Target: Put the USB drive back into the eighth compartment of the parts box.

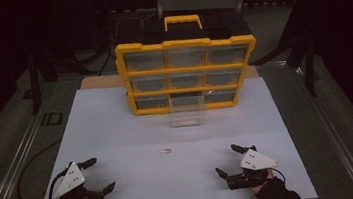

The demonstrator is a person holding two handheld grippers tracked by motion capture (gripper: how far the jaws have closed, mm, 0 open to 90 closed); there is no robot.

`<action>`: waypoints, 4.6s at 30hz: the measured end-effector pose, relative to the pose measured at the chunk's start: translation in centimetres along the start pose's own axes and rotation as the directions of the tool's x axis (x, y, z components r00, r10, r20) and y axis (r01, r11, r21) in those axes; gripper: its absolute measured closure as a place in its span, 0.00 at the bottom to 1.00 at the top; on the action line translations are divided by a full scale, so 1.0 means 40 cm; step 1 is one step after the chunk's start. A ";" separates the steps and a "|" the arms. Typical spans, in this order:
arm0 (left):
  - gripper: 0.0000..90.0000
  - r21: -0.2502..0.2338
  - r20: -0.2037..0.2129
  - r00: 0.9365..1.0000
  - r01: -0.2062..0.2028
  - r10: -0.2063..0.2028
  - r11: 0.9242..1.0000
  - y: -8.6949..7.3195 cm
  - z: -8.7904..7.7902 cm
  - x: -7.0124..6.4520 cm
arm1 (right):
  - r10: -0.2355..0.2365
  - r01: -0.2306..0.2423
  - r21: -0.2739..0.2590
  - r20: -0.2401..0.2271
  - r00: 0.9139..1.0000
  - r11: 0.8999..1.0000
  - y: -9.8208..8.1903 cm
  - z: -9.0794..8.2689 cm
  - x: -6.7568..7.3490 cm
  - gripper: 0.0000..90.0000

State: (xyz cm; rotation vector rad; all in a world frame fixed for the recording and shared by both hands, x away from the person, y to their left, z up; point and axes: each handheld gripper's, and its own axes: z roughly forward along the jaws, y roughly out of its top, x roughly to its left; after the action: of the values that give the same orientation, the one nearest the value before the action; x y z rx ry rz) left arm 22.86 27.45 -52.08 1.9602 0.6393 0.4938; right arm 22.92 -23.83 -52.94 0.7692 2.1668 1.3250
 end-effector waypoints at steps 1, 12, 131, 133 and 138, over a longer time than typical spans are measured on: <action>0.00 0.000 0.000 1.000 0.000 0.000 1.000 0.000 0.000 0.000 | 0.001 -0.001 -0.001 -0.002 1.000 1.000 0.000 0.001 0.000 0.09; 0.00 -0.007 0.003 1.000 -0.008 0.008 1.000 0.011 -0.001 -0.005 | -0.007 0.007 -0.007 0.004 1.000 1.000 0.002 0.001 0.002 0.09; 0.03 0.153 0.319 0.944 -0.144 0.089 0.978 0.273 0.381 -0.018 | -0.016 0.015 -0.032 -0.019 1.000 0.999 0.013 0.008 0.007 0.10; 0.03 0.160 0.323 0.942 -0.146 0.088 0.976 0.266 0.391 -0.017 | -0.016 0.016 -0.036 -0.021 1.000 0.999 0.014 0.008 0.008 0.10; 0.05 0.172 0.319 0.945 -0.127 0.066 0.977 0.251 0.409 -0.010 | -0.014 0.013 -0.034 -0.021 1.000 0.999 0.015 0.008 0.009 0.10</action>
State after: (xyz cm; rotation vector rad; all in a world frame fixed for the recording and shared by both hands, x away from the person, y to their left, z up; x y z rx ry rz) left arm 34.39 12.17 -50.31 2.2000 0.4006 0.1773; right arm 23.01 -23.16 -52.59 0.7293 2.1564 1.3658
